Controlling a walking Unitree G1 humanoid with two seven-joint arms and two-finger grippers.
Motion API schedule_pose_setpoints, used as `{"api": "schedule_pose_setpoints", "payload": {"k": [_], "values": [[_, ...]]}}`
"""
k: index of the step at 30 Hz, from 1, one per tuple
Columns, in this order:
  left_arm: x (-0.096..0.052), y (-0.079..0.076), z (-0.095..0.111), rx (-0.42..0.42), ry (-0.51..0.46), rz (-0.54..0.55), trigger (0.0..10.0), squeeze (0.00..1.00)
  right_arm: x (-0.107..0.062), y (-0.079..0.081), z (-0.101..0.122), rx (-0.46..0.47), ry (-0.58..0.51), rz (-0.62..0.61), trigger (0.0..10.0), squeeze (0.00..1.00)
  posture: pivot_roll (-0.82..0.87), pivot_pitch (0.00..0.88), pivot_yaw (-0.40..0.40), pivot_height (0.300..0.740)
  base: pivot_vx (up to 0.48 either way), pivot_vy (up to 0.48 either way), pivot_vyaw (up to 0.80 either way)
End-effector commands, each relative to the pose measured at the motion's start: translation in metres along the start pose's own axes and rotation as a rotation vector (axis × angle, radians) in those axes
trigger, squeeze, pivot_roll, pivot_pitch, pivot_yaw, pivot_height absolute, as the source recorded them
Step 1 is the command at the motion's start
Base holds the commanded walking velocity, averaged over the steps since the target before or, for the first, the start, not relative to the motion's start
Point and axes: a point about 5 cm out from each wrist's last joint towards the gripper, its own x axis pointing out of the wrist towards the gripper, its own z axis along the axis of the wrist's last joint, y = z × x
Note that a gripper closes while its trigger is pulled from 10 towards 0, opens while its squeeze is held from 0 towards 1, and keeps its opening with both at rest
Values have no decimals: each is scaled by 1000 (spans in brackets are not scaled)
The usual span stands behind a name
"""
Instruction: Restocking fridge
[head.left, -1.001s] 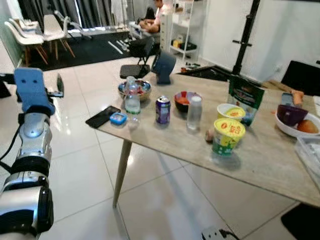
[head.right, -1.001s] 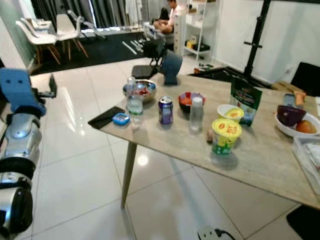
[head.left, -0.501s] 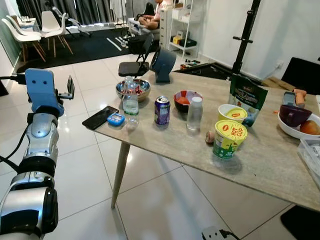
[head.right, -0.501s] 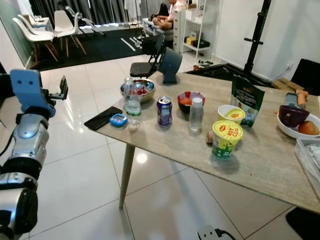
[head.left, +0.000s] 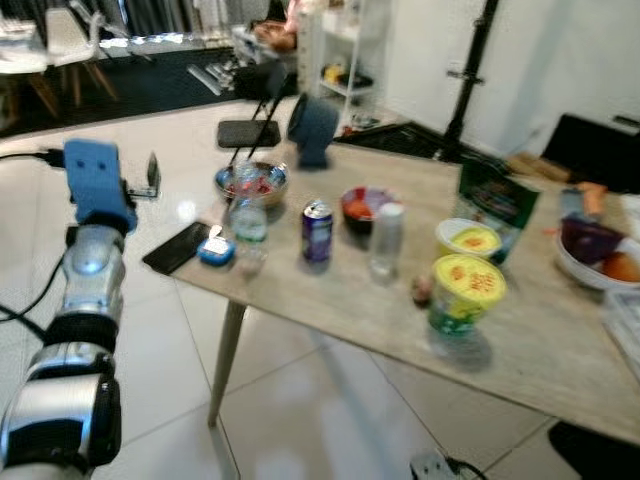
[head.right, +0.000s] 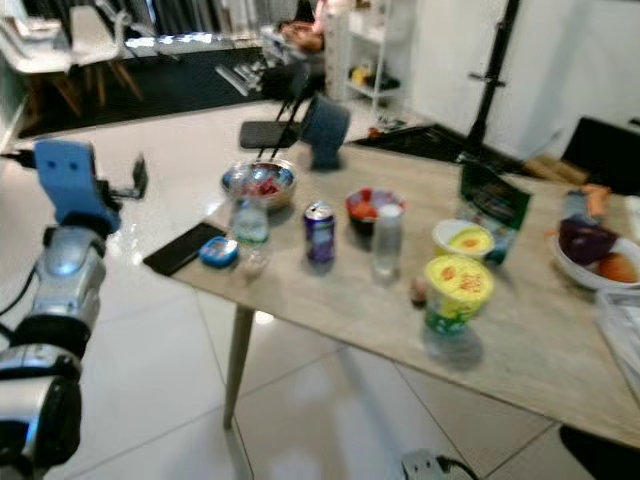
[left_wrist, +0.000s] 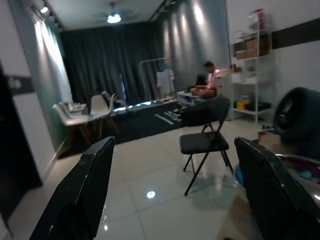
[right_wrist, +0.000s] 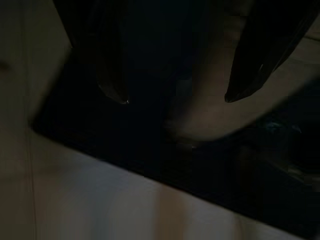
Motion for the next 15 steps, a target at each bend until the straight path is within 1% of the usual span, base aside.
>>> {"api": "schedule_pose_setpoints", "payload": {"k": [1, 4, 8, 10, 13, 15], "values": [[0, -3, 0, 5, 5, -17, 10000, 0, -3, -7, -9, 10, 30, -21, 10000, 0, -19, 0, 29, 740, 244, 0, 0], [0, -6, 0, -7, -3, -32, 10000, 0, -3, -7, -9, 10, 30, -21, 10000, 0, -18, 0, 28, 740, 247, 0, 0], [1, -16, 4, -34, -31, -82, 10000, 0, -3, -7, -9, 8, 30, -21, 10000, 0, -18, 0, 27, 740, 0, 0, 0], [2, -23, 10, -50, -70, -128, 10000, 0, -3, -7, -9, 7, 30, -21, 10000, 0, -19, 0, 27, 740, 0, 0, 0], [3, -26, 13, -46, -85, -145, 10000, 0, -3, -7, -9, 7, 31, -22, 10000, 0, -19, 0, 27, 740, 0, 0, 0], [5, -32, 21, -55, -120, -183, 10000, 0, -3, -7, -9, 7, 30, -22, 10000, 0, -18, 0, 26, 740, 0, 0, 0]]}}
